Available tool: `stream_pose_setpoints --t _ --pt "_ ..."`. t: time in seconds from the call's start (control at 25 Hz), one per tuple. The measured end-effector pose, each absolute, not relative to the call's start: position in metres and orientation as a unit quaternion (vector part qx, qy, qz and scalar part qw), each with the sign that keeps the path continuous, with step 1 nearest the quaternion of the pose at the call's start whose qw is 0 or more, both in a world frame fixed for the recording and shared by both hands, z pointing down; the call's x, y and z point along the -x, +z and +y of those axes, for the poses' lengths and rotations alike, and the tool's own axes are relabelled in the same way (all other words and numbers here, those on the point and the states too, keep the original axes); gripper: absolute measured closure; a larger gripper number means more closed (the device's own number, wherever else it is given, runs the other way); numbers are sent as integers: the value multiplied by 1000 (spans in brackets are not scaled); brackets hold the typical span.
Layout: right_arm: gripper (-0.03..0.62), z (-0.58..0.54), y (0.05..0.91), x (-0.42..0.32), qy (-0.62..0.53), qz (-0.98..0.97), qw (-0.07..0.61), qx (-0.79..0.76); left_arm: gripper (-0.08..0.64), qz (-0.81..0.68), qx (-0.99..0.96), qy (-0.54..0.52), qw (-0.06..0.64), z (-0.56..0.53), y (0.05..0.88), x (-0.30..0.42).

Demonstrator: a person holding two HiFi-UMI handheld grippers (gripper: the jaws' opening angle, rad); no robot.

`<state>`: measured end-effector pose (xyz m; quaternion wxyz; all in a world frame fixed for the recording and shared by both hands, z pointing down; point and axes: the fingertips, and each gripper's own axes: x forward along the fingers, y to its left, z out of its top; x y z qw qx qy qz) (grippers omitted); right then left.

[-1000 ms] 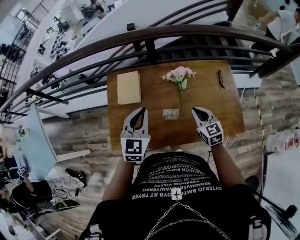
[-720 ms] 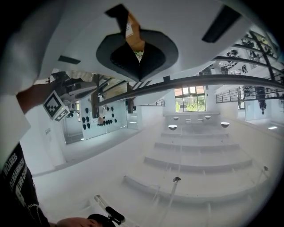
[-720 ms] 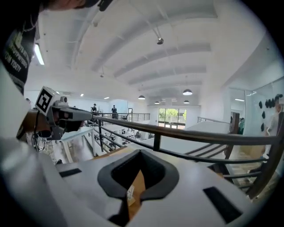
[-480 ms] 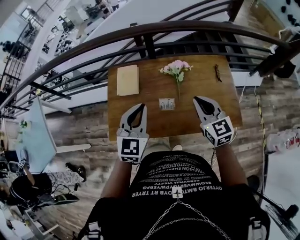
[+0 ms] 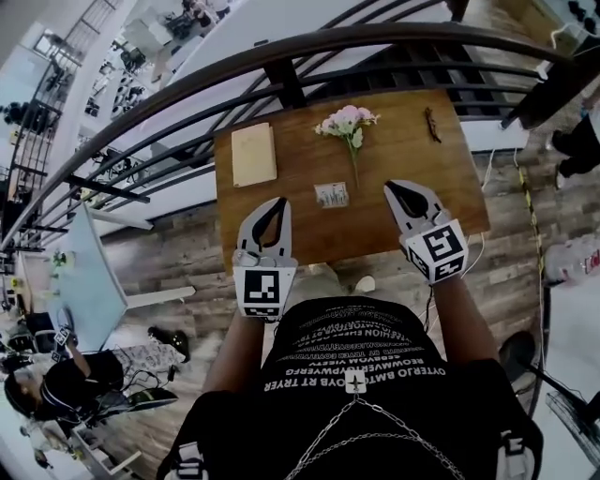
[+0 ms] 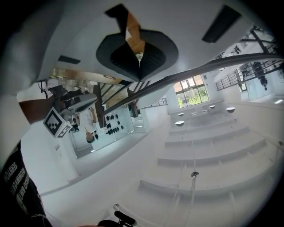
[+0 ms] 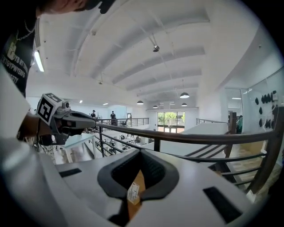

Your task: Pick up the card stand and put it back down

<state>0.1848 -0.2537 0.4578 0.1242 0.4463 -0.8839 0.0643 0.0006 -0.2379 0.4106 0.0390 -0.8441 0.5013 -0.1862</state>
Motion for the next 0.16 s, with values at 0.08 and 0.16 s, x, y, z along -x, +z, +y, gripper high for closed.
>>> stream_pose_setpoints --t 0.08,0.16 --pt "578 -252 458 -186 68 -883 124 -448 531 497 846 -188 36 -238 412 -3" --pt "578 -250 459 -188 71 -881 126 -450 531 493 849 -189 31 -239 415 -6"
